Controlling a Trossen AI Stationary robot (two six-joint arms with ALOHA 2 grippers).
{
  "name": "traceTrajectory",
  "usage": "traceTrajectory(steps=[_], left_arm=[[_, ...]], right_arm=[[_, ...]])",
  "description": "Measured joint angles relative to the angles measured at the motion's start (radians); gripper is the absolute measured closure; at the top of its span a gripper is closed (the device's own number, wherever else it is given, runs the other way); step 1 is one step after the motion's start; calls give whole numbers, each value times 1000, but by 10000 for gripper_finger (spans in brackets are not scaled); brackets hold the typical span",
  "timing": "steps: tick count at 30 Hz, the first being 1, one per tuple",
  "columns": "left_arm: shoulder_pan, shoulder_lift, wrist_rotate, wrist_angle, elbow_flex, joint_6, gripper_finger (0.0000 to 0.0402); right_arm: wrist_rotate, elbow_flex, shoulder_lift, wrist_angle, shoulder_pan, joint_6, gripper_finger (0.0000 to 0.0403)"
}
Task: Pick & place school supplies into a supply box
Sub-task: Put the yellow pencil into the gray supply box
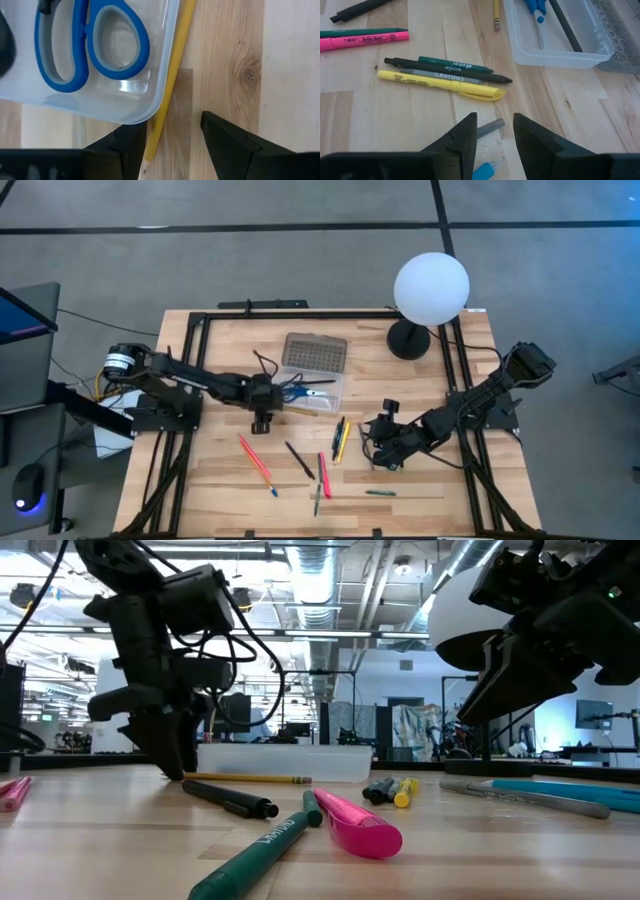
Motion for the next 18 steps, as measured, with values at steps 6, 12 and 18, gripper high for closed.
traceTrajectory(steps=[6, 12, 18], left_arm=[[29, 0, 96, -5, 0, 20, 213], [-5, 0, 90, -9, 0, -4, 213], [-68, 0, 59, -10, -1, -67, 214]], right_arm=[[0, 0, 0, -1, 0, 0, 282], [0, 0, 0, -1, 0, 0, 282], [0, 0, 0, -1, 0, 0, 282]])
